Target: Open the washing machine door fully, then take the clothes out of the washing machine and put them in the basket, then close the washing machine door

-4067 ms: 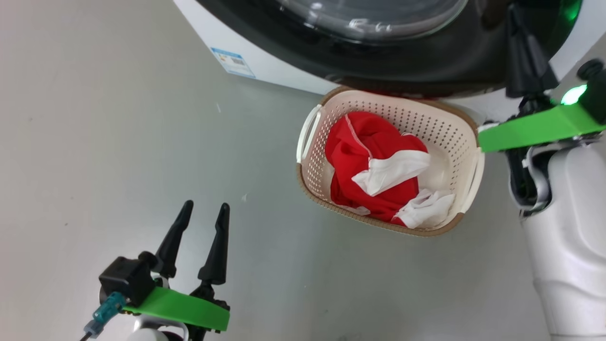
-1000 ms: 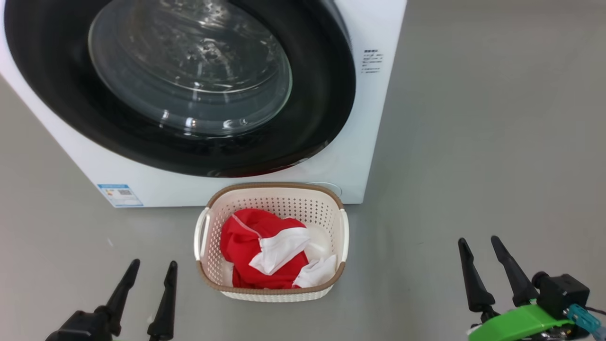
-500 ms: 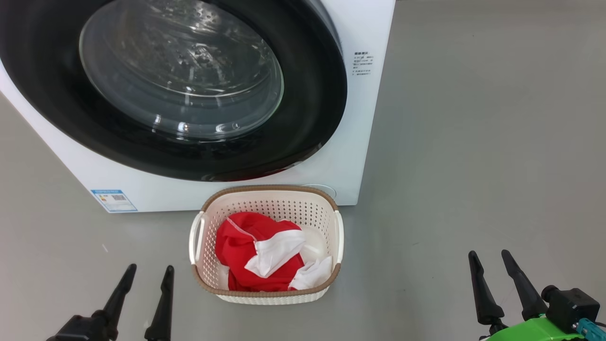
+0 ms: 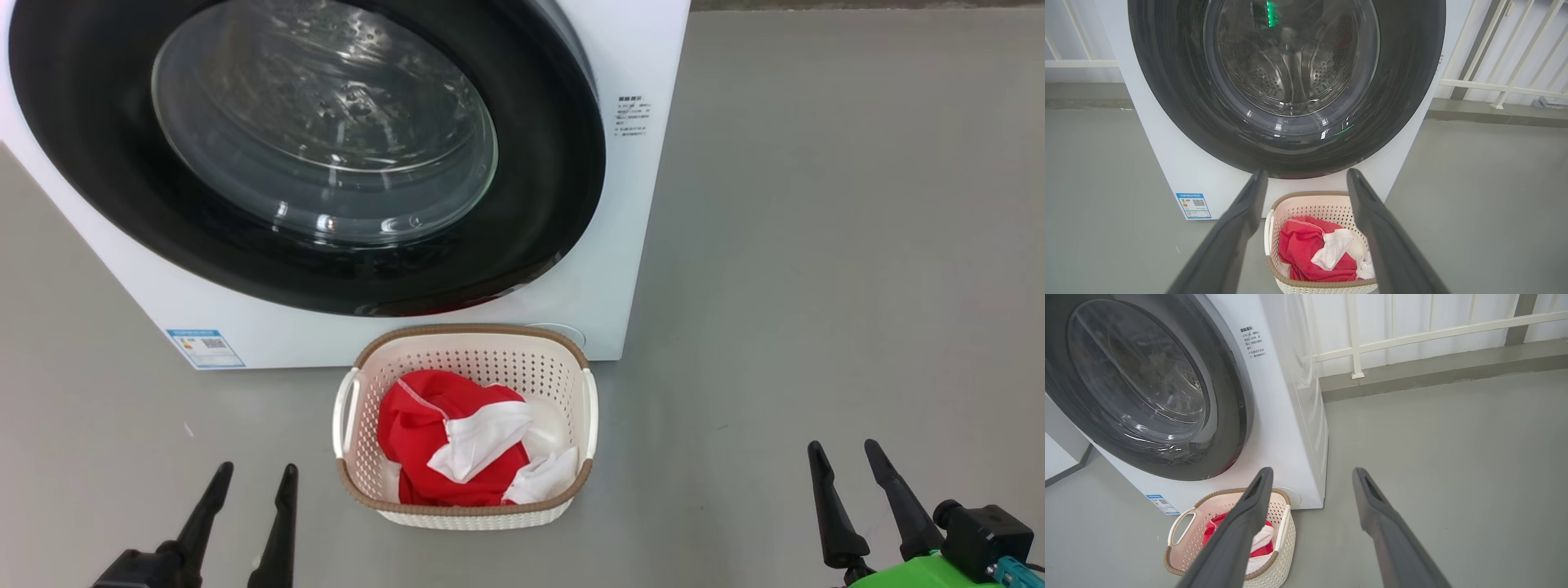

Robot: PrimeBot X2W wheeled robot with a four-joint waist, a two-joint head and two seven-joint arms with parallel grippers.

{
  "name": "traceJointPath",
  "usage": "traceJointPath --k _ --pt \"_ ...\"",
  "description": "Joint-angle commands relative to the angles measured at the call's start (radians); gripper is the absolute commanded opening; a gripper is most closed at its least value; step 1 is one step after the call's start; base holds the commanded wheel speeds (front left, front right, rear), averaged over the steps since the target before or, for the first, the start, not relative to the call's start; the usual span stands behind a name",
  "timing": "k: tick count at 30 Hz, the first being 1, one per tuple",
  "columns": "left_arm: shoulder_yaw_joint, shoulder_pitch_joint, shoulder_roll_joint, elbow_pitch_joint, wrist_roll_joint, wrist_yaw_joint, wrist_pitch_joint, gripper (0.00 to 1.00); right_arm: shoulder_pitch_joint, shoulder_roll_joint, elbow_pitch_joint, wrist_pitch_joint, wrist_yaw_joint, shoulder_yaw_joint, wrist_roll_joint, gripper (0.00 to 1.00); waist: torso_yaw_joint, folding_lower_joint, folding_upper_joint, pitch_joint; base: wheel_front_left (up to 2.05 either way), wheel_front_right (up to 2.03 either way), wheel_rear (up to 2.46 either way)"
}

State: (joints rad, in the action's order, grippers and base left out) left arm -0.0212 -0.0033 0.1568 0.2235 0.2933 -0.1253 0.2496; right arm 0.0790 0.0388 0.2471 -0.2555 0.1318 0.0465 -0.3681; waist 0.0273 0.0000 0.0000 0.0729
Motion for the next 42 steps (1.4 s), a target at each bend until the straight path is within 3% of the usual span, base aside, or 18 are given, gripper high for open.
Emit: traceJointPath --k 1,7,8,19,24,42 --pt "0.037 -0.010 0.013 -0.022 0.007 -0.005 0.012 1.00 -0.010 0.011 -0.024 -0.006 -0.001 -0.023 -0.001 1.00 0.001 0.0000 0.0000 -0.002 0.00 0.00 0.00" --pt "0.045 -0.003 0.005 -0.032 0.016 -0.005 0.012 1.00 -0.006 0.011 -0.023 -0.006 -0.001 -0.027 -0.002 1.00 0.004 0.0000 0.0000 -0.009 0.00 0.00 0.00" --pt "0.004 0.009 -0.011 -0.001 0.014 0.000 0.000 0.00 0.000 -0.001 0.004 0.000 0.000 -0.002 0.000 0.00 0.004 0.0000 0.0000 -0.009 0.00 0.00 0.00" --pt "0.000 0.018 -0.039 0.043 0.089 0.001 -0.023 0.00 -0.004 -0.009 0.048 0.018 0.000 -0.004 -0.074 0.00 0.002 0.0023 0.0000 -0.015 0.00 0.00 0.00" --pt "0.004 0.014 -0.041 0.044 0.131 0.001 -0.034 0.00 -0.011 -0.007 0.048 0.027 0.000 -0.005 -0.116 0.00 0.001 0.0002 0.0000 -0.015 0.00 0.00 0.00" --pt "0.023 -0.006 -0.050 0.041 0.319 0.000 -0.085 0.00 -0.039 0.003 0.041 0.074 0.000 -0.003 -0.301 0.00 -0.003 0.0000 0.0000 -0.023 0.00 0.00 0.00"
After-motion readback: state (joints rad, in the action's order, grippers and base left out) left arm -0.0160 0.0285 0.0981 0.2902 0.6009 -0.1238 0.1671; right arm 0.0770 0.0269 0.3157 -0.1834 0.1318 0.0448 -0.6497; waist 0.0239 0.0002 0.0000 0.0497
